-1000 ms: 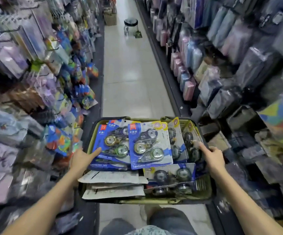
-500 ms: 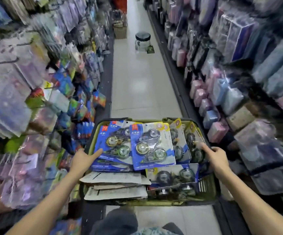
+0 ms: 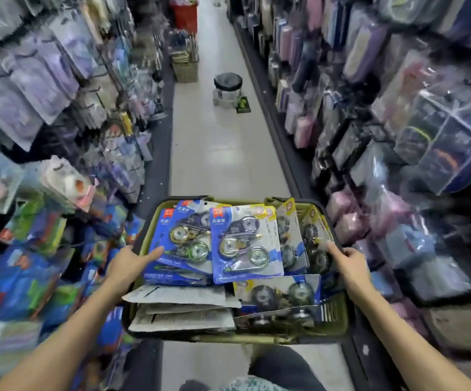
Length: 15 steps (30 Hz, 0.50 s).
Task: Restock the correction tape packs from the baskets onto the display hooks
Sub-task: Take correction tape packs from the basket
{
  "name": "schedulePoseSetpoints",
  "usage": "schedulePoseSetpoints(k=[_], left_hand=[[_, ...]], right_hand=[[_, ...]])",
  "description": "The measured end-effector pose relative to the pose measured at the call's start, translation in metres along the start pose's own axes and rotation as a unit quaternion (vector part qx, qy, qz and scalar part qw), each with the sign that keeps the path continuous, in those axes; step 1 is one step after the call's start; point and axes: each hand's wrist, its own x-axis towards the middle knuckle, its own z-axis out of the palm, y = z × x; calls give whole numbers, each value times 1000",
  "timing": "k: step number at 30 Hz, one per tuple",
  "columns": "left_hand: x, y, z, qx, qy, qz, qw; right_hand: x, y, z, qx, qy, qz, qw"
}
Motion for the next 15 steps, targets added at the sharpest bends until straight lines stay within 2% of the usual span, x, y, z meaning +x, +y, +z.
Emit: schedulePoseSetpoints(k=[2,5,10,15], left_hand=[[51,26,8,-19,8,-32,999],[95,107,1,-52,11,-56,997],[198,204,-2,-70,25,-65,995],[338,276,-3,-84,17,-68,994]], right_hand=[[58,-36,7,-12,-19,0,1000],[143,-98,18,-19,-33,0,999],[260,-226,48,-17,-36,-47,998],[388,-319,103,-39,-23,-52,998]])
